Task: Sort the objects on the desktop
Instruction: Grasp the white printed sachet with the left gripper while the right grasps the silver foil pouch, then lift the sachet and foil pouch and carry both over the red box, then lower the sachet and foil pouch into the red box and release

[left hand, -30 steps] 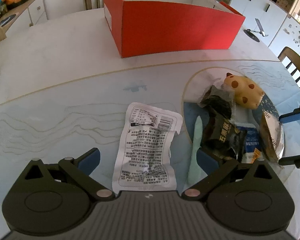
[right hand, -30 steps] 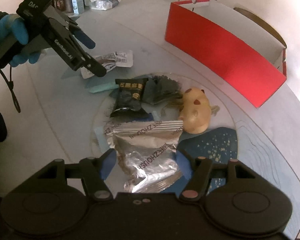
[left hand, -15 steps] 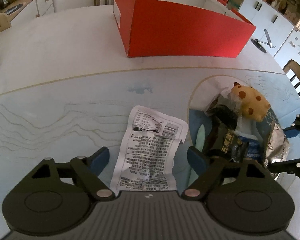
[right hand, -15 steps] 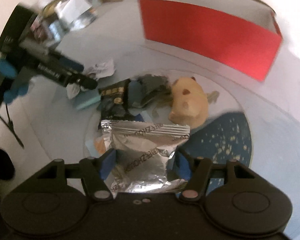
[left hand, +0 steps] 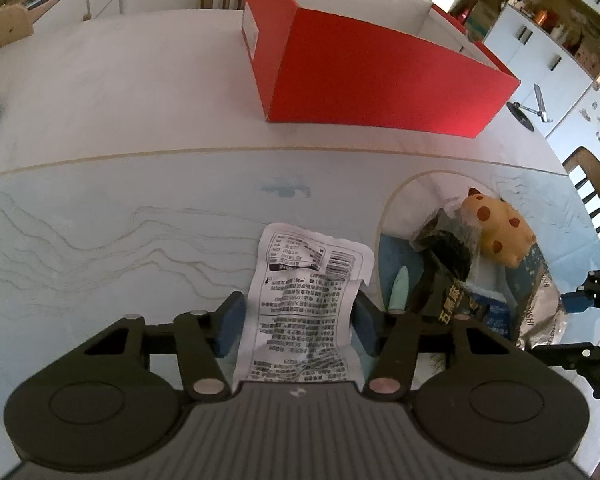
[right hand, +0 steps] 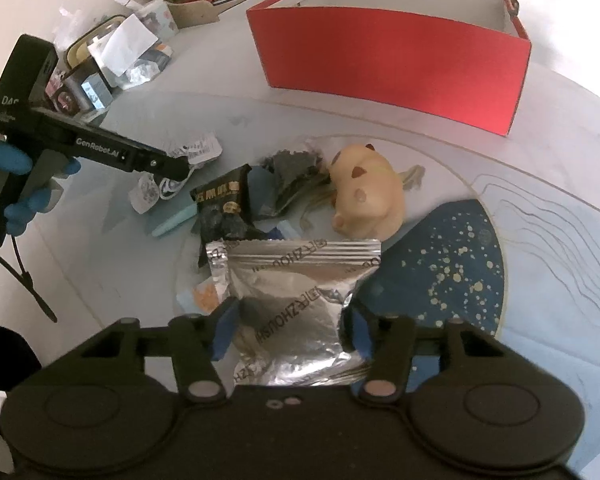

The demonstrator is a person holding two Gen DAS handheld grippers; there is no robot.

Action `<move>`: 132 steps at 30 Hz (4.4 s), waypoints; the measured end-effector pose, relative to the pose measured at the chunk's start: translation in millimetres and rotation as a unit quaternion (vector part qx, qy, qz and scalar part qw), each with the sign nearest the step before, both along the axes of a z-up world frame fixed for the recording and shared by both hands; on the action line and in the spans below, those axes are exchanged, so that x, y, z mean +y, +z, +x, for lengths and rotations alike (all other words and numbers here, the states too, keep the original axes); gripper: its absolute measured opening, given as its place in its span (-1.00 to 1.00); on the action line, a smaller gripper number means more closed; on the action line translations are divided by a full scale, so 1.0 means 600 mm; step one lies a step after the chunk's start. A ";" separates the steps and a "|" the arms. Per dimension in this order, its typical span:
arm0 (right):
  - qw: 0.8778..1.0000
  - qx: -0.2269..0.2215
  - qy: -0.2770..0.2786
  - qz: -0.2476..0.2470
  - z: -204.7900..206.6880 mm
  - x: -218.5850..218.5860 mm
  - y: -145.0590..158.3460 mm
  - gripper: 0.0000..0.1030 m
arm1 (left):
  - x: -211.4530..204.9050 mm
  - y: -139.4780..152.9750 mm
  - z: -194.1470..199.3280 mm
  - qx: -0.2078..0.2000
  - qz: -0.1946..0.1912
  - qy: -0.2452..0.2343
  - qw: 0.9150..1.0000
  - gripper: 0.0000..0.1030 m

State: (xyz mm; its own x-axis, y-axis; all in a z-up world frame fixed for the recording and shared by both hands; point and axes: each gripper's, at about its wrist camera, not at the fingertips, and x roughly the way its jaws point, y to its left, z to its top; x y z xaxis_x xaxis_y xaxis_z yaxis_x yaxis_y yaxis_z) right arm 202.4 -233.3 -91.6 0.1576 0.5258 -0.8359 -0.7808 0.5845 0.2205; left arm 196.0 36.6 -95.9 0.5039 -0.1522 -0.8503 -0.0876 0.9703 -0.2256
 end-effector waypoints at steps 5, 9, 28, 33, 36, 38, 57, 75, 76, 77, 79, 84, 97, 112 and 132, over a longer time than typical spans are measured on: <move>1.000 -0.003 -0.016 0.003 -0.002 -0.005 0.006 -0.12 | 0.007 0.003 -0.006 -0.003 -0.008 0.010 1.000 0.01; 1.000 -0.004 -0.024 0.005 -0.004 -0.008 0.009 -0.22 | 0.012 0.016 -0.012 -0.017 -0.012 0.015 1.000 -0.40; 0.998 -0.027 -0.054 0.013 -0.026 -0.018 0.050 -0.35 | 0.027 0.058 -0.047 -0.052 -0.013 0.016 0.998 -0.99; 0.998 -0.032 -0.060 0.018 -0.030 -0.022 0.066 -0.35 | 0.028 0.065 -0.058 -0.057 -0.016 0.021 0.998 -0.99; 0.997 -0.036 -0.064 0.020 -0.031 -0.024 0.075 -0.35 | 0.026 0.075 -0.062 -0.063 -0.018 0.021 0.998 -0.99; 0.997 -0.037 -0.065 0.022 -0.032 -0.024 0.080 -0.36 | 0.024 0.084 -0.064 -0.068 -0.021 0.018 0.997 -0.99; 0.990 -0.074 -0.103 0.053 -0.011 -0.032 0.155 -0.36 | -0.013 0.186 -0.053 -0.131 -0.019 -0.005 0.991 -0.99; 0.982 -0.119 -0.133 0.065 0.069 -0.007 0.239 -0.37 | -0.048 0.278 0.039 -0.186 -0.009 -0.018 0.982 -0.99; 0.982 -0.121 -0.132 0.064 0.074 -0.004 0.242 -0.37 | -0.050 0.282 0.046 -0.188 -0.009 -0.019 0.982 -0.99; 0.981 -0.124 -0.132 0.063 0.080 -0.002 0.245 -0.37 | -0.052 0.285 0.053 -0.190 -0.009 -0.019 0.982 -0.99; 0.981 -0.127 -0.131 0.063 0.094 0.004 0.253 -0.37 | -0.053 0.290 0.066 -0.192 -0.009 -0.018 0.981 -0.99; 0.981 -0.137 -0.125 0.065 0.125 0.020 0.270 -0.37 | -0.056 0.302 0.102 -0.192 -0.009 -0.013 0.981 -0.99; 0.983 -0.126 -0.120 0.063 0.200 0.064 0.270 -0.37 | -0.055 0.306 0.190 -0.180 0.006 -0.006 0.984 -0.99; 0.983 -0.103 -0.132 0.080 0.272 0.108 0.238 -0.37 | -0.051 0.280 0.267 -0.158 0.019 -0.001 0.987 -0.99; 0.985 -0.082 -0.140 0.055 0.329 0.164 0.155 -0.37 | -0.040 0.200 0.364 -0.112 0.055 -0.005 0.992 -0.99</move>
State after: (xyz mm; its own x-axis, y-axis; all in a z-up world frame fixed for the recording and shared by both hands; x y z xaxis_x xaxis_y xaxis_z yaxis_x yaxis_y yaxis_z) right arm 400.0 -134.9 1.4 0.4369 0.5280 -0.7282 -0.6225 0.7619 0.1790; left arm 414.3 12.9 23.8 0.6802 -0.0708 -0.7296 -0.0371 0.9907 -0.1308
